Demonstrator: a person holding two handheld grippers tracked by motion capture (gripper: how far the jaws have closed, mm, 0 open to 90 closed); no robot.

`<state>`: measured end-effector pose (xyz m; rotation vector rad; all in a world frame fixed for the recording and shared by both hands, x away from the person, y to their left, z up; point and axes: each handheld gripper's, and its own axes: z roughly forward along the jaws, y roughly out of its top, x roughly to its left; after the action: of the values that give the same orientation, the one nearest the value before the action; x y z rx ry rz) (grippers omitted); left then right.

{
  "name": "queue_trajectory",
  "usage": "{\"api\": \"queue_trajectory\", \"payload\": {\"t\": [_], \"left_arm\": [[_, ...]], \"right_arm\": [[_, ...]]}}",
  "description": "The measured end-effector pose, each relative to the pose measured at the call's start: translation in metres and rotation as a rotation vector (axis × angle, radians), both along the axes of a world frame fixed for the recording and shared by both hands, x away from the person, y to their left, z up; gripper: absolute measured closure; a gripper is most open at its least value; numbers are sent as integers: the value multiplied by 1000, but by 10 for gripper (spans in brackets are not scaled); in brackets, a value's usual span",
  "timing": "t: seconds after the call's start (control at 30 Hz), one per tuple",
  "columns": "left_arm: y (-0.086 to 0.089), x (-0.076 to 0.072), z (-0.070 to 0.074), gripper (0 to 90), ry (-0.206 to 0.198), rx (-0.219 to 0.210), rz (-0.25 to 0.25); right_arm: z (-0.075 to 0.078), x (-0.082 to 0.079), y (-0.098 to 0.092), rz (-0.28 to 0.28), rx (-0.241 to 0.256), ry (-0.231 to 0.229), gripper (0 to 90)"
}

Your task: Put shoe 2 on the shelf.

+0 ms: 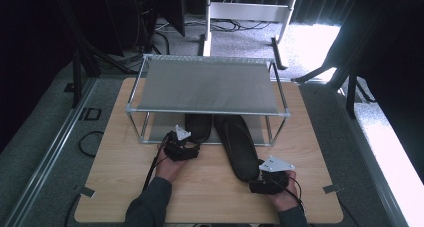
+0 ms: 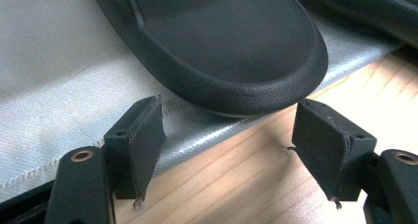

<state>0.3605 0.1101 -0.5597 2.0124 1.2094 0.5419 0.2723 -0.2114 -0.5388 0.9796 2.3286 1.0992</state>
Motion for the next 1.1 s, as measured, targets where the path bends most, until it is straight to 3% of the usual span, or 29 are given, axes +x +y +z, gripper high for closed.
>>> {"api": "queue_trajectory", "payload": {"t": [0.27,0.37,0.7,1.1], "left_arm": [[0,0,0,288,-1,-1,1],[0,0,0,288,1,-1,1],[0,0,0,288,2,-3,0],[0,0,0,288,3,-3,0]], "right_arm": [[-8,-9,-10,-16,-29,31,220],[-11,-10,-10,5,-38,47,268],[-10,-15,3,47,-86,-10,351],[-10,-7,24,33,-127,-60,377]]}}
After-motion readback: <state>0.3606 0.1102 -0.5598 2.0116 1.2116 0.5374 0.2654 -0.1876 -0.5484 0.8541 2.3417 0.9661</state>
